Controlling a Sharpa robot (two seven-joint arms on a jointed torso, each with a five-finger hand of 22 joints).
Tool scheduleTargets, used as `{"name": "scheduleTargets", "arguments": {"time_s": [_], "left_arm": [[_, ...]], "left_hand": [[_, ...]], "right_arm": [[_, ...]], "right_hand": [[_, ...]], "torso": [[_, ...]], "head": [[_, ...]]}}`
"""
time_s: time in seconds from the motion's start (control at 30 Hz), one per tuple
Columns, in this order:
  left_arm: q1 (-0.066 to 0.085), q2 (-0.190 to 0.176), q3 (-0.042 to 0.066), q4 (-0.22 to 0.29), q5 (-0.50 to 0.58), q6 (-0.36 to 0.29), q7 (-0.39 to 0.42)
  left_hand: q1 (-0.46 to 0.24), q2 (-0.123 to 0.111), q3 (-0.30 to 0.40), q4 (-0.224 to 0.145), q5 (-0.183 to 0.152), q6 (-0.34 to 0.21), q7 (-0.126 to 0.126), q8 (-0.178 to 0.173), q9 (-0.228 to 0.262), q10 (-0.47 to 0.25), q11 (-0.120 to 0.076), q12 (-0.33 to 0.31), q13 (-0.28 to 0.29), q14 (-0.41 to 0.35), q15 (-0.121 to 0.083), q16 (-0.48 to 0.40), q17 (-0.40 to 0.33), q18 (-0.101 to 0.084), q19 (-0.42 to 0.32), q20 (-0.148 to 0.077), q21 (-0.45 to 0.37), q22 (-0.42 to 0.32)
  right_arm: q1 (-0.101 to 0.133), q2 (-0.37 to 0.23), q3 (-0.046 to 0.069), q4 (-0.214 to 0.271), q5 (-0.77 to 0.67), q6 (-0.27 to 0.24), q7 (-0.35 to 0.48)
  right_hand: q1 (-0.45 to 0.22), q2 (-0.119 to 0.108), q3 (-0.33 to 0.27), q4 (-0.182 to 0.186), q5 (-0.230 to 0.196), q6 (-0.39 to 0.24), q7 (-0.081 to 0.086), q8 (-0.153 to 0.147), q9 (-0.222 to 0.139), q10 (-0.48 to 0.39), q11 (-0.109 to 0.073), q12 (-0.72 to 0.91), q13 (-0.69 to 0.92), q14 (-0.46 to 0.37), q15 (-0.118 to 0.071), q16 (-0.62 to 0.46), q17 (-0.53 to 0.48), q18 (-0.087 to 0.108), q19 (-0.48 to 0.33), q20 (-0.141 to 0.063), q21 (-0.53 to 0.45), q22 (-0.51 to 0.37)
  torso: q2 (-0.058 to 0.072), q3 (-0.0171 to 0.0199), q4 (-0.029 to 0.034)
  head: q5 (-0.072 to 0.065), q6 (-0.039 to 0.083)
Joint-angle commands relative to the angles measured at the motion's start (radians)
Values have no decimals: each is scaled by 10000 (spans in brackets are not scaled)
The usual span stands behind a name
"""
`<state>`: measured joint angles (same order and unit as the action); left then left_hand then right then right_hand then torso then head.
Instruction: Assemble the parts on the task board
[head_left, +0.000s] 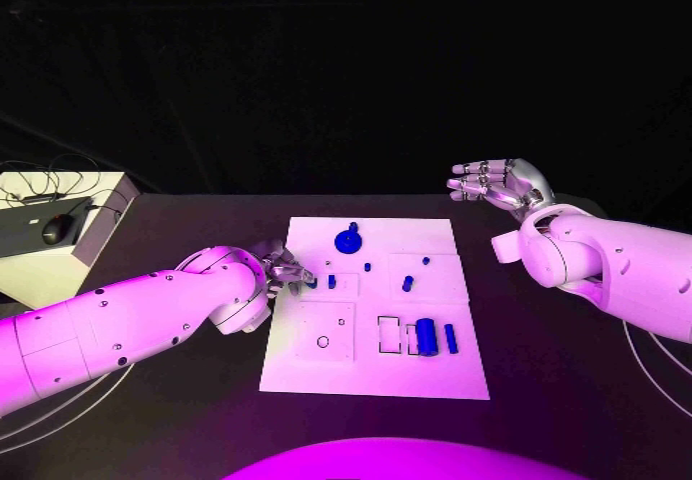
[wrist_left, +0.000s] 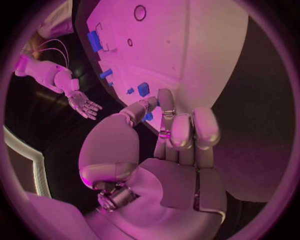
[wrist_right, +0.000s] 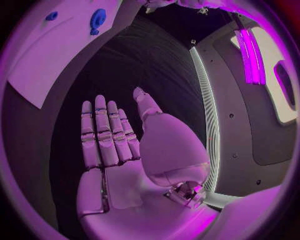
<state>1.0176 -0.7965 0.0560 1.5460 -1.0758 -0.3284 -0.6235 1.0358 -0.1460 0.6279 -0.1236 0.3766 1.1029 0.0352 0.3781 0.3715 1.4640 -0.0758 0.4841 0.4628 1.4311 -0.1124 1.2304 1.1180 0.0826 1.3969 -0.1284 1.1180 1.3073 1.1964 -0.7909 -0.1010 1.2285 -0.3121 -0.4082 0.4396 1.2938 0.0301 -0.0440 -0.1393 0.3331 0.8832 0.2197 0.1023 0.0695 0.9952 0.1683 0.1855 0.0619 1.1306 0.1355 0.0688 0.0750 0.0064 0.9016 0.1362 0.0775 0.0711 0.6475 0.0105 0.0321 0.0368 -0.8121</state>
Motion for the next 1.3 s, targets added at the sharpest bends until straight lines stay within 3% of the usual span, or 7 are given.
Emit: {"name": "scheduleTargets", "arguments": {"time_s": [0.03, 0.63, 1.3], "left_arm": [[-28, -31, -25, 45, -106, 341, -98], [-25, 36, -24, -67, -140, 373, -131], [10, 309, -22, -180, -134, 567, -25]], "left_hand": [[108, 32, 386, -343, 58, 560, -474, 49, 2573, 370, -78, 28, -8, -4, -72, 69, 14, -188, 36, -54, 66, 147], [51, 52, 332, -307, 32, 638, -524, 98, 2594, 417, -83, 143, -88, 9, -66, 141, 70, -215, 55, -51, 111, 178], [304, 178, -404, -198, 43, 1166, -668, -86, 2405, 480, -124, 861, -833, 51, -63, 420, 323, -326, 58, -71, 134, 170]], "right_arm": [[0, -7, 5, -2, -51, 113, 57], [1, -1, 5, -2, -51, 119, 55], [1, -12, 5, 13, -51, 136, 61]], "right_hand": [[9, 24, 28, -27, 45, -31, 63, -41, -4, -9, -8, 0, -16, -32, 1, -40, -14, -64, -85, 13, -20, 0], [-7, 27, 31, -13, 53, -23, 60, -42, -4, -11, -7, -4, -16, -29, 2, -39, -13, -64, -84, 13, -20, 0], [-7, 27, 31, -13, 53, -23, 60, -42, -4, -11, -7, -4, -16, -29, 2, -39, -13, -64, -84, 13, -20, 0]], "torso": [[-6, 4, 4], [-2, 7, -7], [-3, 11, -5]], "head": [[-4, -12], [9, 7], [-5, -12]]}}
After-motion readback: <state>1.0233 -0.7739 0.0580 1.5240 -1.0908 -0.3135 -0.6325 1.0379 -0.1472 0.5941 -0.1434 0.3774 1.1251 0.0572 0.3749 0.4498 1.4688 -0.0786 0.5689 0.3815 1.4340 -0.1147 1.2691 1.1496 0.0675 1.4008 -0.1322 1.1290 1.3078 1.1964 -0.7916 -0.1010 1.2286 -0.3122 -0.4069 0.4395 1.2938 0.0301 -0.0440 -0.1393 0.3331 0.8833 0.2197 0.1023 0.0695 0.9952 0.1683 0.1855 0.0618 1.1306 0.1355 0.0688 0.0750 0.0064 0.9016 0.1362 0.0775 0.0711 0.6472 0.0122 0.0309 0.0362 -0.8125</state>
